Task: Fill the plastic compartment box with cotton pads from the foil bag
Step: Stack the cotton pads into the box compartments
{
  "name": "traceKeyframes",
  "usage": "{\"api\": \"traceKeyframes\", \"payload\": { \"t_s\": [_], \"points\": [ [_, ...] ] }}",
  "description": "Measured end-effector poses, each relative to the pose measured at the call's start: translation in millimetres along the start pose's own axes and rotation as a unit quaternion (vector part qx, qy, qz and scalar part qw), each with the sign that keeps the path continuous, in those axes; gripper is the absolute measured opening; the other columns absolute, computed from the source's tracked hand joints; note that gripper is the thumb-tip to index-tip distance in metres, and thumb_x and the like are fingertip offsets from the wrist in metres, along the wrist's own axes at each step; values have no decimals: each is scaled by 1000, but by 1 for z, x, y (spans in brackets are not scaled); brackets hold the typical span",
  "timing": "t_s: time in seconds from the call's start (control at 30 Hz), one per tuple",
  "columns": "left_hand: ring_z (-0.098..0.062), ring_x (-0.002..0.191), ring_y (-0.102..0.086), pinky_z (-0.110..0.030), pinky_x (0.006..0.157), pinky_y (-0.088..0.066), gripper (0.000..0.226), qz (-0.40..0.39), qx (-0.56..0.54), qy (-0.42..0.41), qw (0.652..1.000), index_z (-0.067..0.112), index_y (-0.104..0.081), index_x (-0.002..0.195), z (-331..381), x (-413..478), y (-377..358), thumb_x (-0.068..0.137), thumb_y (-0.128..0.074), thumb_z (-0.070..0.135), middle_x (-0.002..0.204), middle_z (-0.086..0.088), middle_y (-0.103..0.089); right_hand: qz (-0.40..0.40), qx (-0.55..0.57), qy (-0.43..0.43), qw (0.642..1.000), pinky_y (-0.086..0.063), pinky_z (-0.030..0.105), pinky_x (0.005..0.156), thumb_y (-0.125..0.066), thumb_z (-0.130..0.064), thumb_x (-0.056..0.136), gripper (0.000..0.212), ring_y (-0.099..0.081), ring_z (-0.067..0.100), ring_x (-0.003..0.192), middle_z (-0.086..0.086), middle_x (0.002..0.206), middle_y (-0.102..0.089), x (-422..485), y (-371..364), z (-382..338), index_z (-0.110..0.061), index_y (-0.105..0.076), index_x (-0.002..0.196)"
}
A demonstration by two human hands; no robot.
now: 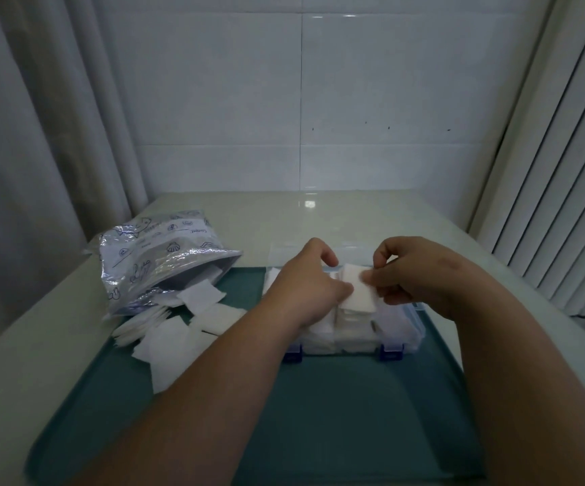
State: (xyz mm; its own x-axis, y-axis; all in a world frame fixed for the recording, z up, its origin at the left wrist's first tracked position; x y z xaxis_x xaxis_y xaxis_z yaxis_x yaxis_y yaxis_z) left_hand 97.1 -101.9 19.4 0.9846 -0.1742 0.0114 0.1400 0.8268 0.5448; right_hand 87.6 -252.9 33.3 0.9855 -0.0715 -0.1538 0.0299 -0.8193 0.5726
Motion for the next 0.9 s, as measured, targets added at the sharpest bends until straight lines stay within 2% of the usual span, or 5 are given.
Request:
{"api": "traceKeyframes", "payload": {
  "t_s": [0.1,0.23,0.5,0.73,0.9],
  "points": [
    [-14,67,-54,-28,56,-42,19,13,42,-39,998,29,-51,86,7,-2,-2,84,-69,25,87,3,-59,-33,-63,-13,997,-57,31,70,-72,-14,84,15,-64,18,68,10,79,-69,-1,-7,3,-12,-58,88],
    [-10,76,-58,-31,70,-50,7,-2,119,-59,991,31,-60,84,12,-3,-6,87,-65,26,89,9,-62,-50,-107,-11,993,-55,25,62,-71,-12,85,11,-63,15,64,8,76,-67,-1,-11,3,-13,-60,89],
    [-12,83,-62,-33,77,-55,11,-2,182,-43,982,35,-66,76,7,-6,-7,81,-72,28,92,10,-66,-68,-127,-45,989,-59,24,58,-72,-2,83,14,-66,13,57,8,73,-69,-1,-21,10,-8,-69,95],
    [-12,94,-64,-35,86,-55,28,-41,223,-31,973,41,-73,101,3,-7,-15,74,-79,34,105,10,-70,-82,-132,-68,986,-61,27,59,-72,8,78,18,-68,22,63,13,73,-67,-3,-25,12,-5,-70,90],
    [-13,98,-63,-37,86,-54,32,-20,219,-43,975,40,-67,100,4,-9,-11,71,-81,34,102,9,-68,-70,-129,-61,987,-61,27,60,-74,6,77,25,-68,21,65,11,78,-67,-5,-21,10,-9,-68,95]
  ]
}}
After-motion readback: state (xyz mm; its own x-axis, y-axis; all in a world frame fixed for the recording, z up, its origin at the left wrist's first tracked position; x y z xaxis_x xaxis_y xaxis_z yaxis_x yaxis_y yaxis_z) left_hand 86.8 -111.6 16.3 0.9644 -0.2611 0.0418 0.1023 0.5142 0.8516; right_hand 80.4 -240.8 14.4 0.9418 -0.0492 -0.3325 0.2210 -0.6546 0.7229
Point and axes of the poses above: each hand's wrist, its own x-axis towards the middle knuckle, its own y-axis out of the back of the hand, z = x × y, the point moved 10 cm from there along x, towards the middle knuckle
